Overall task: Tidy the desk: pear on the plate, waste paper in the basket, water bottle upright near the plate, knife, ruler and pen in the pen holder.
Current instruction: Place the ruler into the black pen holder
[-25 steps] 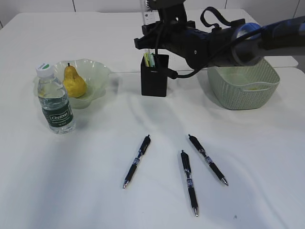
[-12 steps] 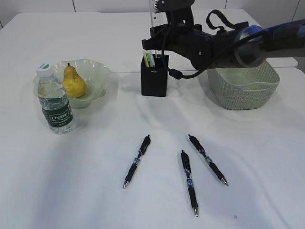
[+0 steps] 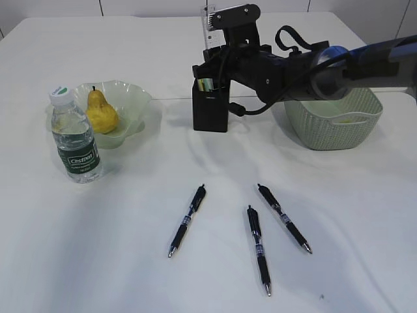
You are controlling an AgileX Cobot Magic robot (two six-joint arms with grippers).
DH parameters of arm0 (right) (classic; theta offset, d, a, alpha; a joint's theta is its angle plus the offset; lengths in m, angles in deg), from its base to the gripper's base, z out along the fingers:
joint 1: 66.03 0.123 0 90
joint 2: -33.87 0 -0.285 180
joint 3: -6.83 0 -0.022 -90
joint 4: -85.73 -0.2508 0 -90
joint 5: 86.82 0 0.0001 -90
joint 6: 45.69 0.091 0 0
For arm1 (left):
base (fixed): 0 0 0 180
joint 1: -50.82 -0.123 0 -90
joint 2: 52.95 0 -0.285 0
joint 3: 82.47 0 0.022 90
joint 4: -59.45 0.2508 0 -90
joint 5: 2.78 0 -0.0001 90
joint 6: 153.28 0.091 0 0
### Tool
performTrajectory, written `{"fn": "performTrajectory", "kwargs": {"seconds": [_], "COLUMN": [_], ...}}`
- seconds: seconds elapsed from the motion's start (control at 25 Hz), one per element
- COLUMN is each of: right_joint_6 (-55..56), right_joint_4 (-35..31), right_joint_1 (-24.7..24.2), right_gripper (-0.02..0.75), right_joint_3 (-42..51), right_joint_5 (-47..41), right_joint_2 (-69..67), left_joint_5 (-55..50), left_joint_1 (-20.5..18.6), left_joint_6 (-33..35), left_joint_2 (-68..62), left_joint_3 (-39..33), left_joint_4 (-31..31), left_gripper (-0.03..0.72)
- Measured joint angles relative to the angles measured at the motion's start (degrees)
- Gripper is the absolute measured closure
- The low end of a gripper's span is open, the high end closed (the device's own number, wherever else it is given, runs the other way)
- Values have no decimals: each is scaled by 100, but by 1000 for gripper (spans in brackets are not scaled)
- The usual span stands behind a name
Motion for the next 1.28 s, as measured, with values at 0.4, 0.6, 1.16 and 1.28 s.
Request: {"fn": "performTrajectory", "kwargs": {"seconds": [0.4,0.6,1.16,1.28], "right_joint_6": [0,11,11,11], "right_joint_4": [-3,-3,-13,-13], "right_joint_1": [0,0,0,0], "right_gripper": [439,439,439,438], "right_joint_3": [0,0,0,0], "right_joint_5": [173,358,505,505], "right_joint_2": [-155,-214,-402,-402], "left_joint_5": [22,27,130,141], "left_joint_1": [0,0,0,0], "left_joint_6": [0,0,0,0], "left_joint_2": [0,0,0,0], "left_joint_3": [0,0,0,0], "left_joint_4": [0,0,0,0], "left_gripper": [452,451,451,451]}}
